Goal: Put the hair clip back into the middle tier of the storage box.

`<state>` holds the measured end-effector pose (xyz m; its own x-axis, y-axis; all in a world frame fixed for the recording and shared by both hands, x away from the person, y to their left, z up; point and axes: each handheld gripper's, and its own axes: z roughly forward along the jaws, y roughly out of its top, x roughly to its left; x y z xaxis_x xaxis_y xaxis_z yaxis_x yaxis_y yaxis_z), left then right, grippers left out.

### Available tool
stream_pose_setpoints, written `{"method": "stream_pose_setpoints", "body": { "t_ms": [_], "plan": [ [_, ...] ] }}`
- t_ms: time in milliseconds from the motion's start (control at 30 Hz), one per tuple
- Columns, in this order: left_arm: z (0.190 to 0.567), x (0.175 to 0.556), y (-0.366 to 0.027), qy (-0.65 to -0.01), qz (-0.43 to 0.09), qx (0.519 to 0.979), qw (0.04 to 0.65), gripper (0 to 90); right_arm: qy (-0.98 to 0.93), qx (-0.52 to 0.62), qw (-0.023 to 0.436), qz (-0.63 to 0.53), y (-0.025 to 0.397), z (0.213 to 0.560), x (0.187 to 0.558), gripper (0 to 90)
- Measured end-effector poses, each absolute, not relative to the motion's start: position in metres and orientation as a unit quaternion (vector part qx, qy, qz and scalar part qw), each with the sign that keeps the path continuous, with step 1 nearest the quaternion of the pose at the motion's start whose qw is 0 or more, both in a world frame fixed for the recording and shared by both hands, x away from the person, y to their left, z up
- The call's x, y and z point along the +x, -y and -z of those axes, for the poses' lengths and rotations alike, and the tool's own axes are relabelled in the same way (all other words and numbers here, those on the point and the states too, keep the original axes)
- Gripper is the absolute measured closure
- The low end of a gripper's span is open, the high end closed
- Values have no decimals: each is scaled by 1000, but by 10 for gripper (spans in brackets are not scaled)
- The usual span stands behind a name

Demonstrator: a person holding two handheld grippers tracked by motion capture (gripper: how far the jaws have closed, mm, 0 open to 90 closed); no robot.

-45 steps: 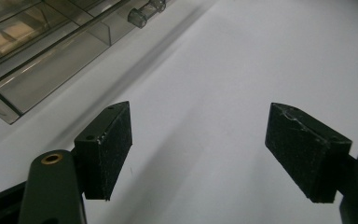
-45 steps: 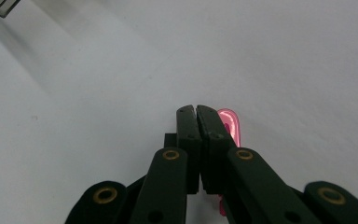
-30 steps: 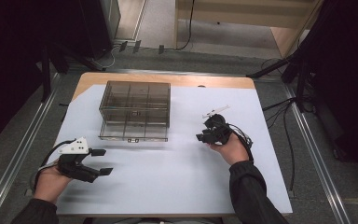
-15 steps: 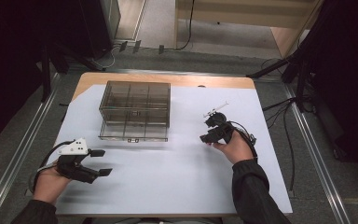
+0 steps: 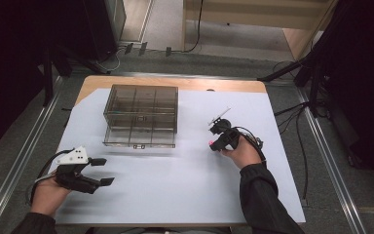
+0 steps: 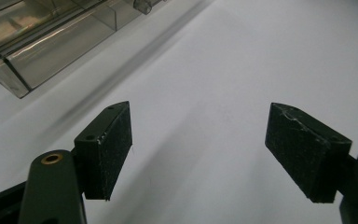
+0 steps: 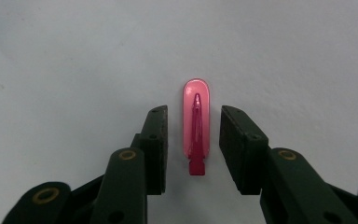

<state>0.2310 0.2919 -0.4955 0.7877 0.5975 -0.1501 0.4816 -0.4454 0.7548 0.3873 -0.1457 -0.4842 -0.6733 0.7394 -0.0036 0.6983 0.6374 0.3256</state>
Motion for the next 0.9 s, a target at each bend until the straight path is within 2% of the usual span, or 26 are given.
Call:
{"method": "stream_pose_setpoints", "body": {
  "t_ms": [367,467,500,900],
  "plan": [
    [495,227,-295,-322,-69,847,417,237,-907,392,69,-140,141,489,391,681],
    [495,227,-295,-322,-69,847,418,237,-907,392,70,-141,141,489,391,716],
    [495,228,-295,-321,-68,847,417,238,-907,391,70,-140,140,489,391,762],
    [495,228,-295,-322,-69,846,418,237,-905,395,64,-144,140,488,391,774]
  ]
}}
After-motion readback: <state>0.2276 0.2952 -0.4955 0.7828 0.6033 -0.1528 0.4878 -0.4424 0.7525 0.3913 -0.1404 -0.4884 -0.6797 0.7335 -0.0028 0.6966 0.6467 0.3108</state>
